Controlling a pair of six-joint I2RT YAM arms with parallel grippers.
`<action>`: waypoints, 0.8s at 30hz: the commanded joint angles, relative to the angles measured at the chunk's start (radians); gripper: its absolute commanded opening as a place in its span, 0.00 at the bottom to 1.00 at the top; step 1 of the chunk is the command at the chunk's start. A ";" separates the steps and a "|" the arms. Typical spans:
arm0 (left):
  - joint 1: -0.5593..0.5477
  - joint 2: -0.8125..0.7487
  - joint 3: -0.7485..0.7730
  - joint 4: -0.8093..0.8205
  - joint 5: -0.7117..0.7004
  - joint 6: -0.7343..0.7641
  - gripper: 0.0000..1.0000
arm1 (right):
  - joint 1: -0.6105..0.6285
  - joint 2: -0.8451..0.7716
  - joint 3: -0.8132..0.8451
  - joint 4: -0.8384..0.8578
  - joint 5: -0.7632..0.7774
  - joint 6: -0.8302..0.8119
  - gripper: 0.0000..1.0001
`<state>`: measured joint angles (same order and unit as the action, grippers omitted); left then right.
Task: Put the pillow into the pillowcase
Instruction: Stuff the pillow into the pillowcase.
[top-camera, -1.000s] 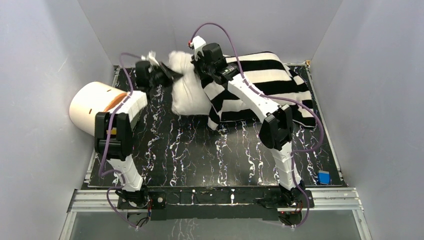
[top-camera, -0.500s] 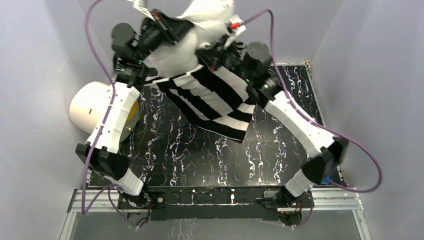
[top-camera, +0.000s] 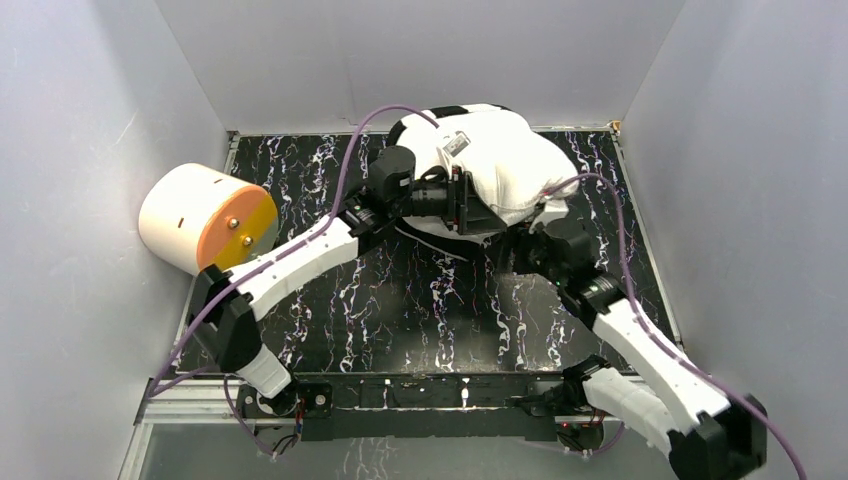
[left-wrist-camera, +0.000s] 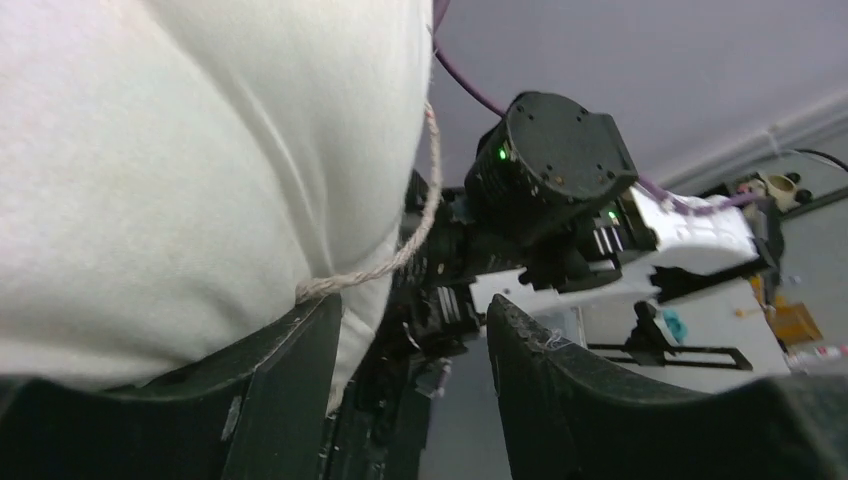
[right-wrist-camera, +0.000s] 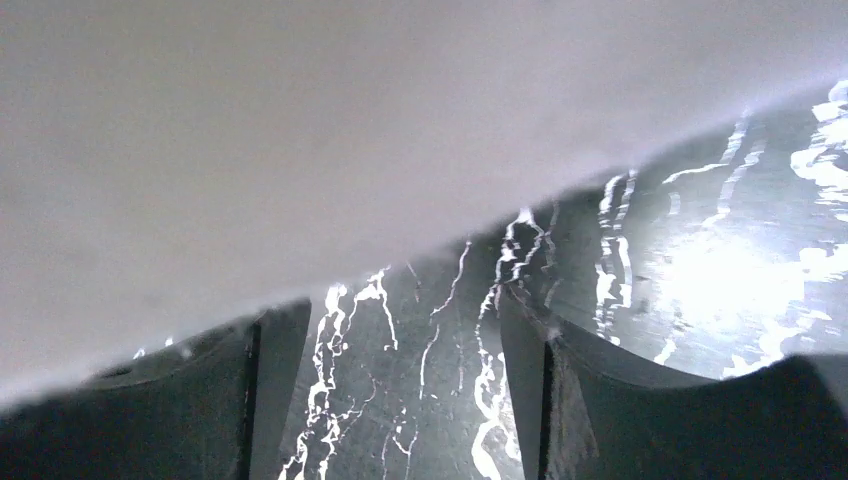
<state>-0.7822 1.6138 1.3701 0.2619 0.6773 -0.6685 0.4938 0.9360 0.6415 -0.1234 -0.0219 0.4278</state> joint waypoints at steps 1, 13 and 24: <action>-0.003 -0.131 0.033 -0.115 0.085 -0.034 0.57 | 0.008 -0.197 0.115 -0.222 0.194 -0.018 0.81; -0.003 -0.335 -0.001 -0.216 0.129 -0.051 0.61 | 0.007 -0.448 0.336 -0.403 0.311 0.066 0.86; -0.002 -0.472 -0.190 -0.247 0.337 0.060 0.60 | 0.007 -0.524 0.438 -0.380 0.319 0.064 0.85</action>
<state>-0.7940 1.1961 1.2030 0.0875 0.8810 -0.7319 0.4995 0.3977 1.0290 -0.5743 0.2939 0.4728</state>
